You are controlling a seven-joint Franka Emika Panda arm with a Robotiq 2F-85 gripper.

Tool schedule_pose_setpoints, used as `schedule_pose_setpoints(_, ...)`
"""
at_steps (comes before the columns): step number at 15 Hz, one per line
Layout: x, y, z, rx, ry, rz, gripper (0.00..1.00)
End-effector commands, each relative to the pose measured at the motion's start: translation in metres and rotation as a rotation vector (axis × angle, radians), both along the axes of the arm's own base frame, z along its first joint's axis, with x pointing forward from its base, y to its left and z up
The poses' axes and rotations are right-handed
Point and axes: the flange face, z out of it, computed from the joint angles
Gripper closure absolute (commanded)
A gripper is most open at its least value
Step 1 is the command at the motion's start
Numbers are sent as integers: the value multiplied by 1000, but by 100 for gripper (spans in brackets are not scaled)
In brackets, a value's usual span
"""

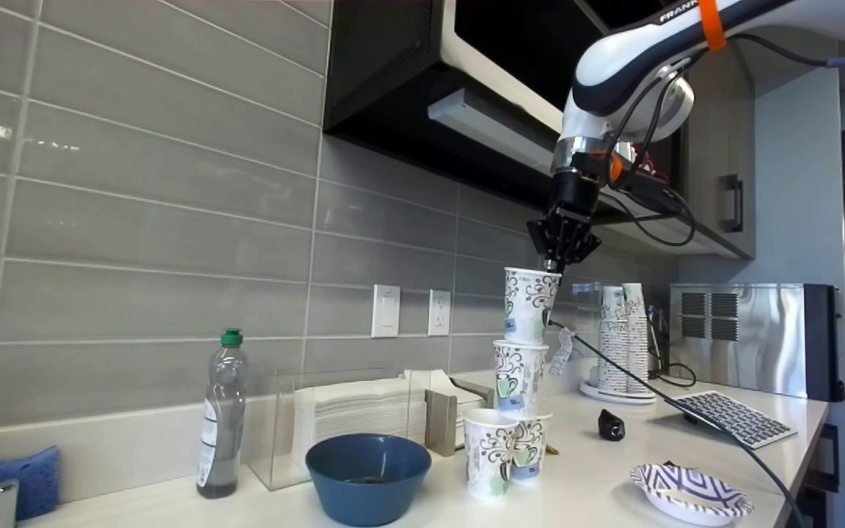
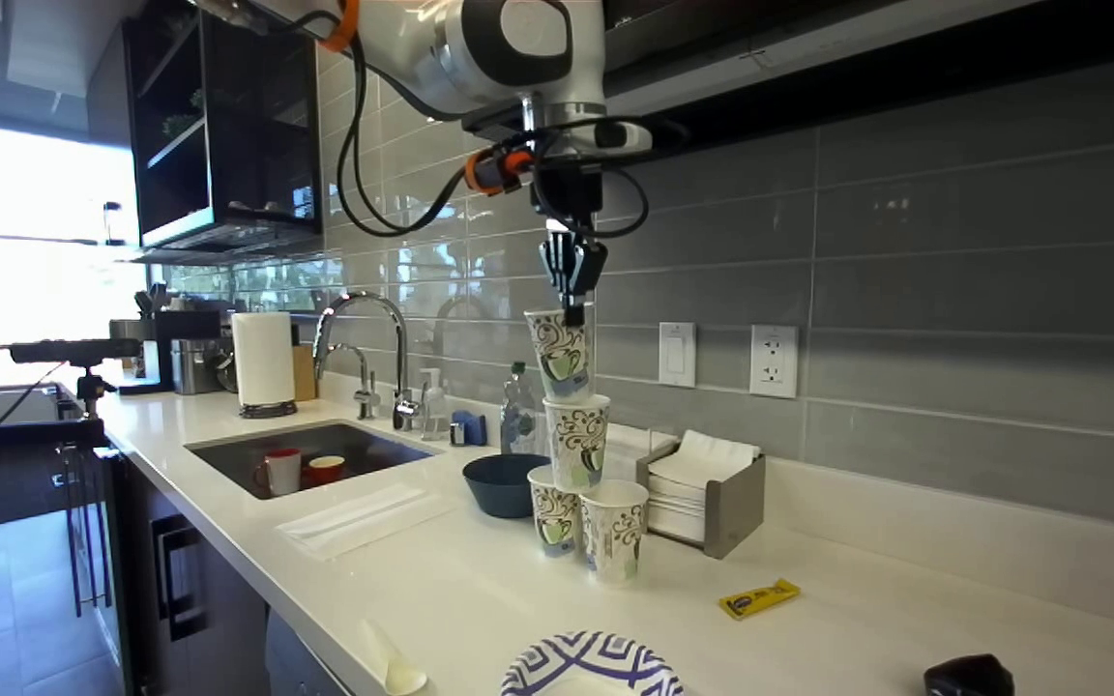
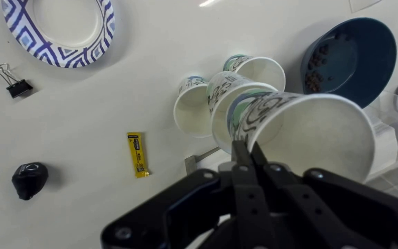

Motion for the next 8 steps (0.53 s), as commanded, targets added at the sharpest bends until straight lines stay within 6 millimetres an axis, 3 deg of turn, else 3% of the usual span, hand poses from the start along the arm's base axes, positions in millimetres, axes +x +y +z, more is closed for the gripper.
schedule_pose_setpoints(1,10,-2,0,13,0,-10,99)
schedule_pose_setpoints(7,16,-2,-8,18,9,-12,99)
schedule_pose_setpoints(8,17,-2,-8,19,11,-11,72)
